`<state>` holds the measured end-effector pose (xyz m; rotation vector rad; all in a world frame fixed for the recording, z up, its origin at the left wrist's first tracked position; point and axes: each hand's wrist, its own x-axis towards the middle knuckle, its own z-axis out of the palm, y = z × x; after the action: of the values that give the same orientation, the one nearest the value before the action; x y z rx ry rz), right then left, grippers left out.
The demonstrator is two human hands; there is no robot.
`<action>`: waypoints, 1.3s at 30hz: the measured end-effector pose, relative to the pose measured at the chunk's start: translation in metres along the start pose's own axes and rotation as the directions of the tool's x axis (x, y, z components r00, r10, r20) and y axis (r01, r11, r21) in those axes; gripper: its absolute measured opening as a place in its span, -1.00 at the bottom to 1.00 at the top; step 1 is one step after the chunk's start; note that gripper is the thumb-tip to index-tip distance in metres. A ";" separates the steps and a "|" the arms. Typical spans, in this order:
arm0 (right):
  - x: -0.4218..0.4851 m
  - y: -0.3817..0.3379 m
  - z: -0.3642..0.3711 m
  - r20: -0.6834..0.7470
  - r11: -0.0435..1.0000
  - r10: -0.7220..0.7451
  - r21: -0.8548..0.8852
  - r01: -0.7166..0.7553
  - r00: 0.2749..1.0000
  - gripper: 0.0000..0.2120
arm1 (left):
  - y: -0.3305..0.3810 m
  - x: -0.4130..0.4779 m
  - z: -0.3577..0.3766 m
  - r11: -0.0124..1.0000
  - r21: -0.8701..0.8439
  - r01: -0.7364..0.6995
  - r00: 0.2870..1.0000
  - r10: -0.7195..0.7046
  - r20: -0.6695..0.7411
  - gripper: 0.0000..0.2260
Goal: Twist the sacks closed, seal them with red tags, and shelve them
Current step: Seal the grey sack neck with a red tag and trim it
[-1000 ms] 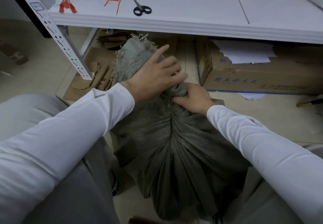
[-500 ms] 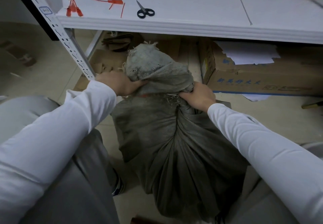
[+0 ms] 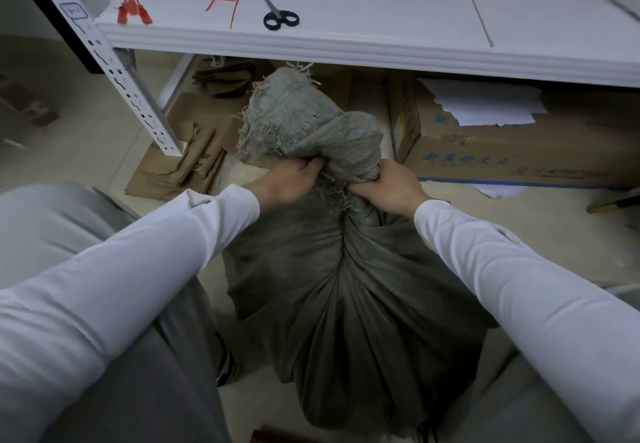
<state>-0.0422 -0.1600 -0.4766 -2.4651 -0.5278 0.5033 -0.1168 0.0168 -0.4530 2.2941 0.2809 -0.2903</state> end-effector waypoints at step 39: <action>-0.017 -0.018 0.015 -0.145 0.991 -0.049 -0.132 0.030 0.988 -0.84 | 0.032 -0.022 0.038 0.873 -0.265 0.409 0.897 -0.332 0.291 -0.33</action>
<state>-0.0684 -0.1481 -0.4734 -2.5846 -0.5635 0.2748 -0.1331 -0.0354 -0.4494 1.8485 0.6061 -0.6626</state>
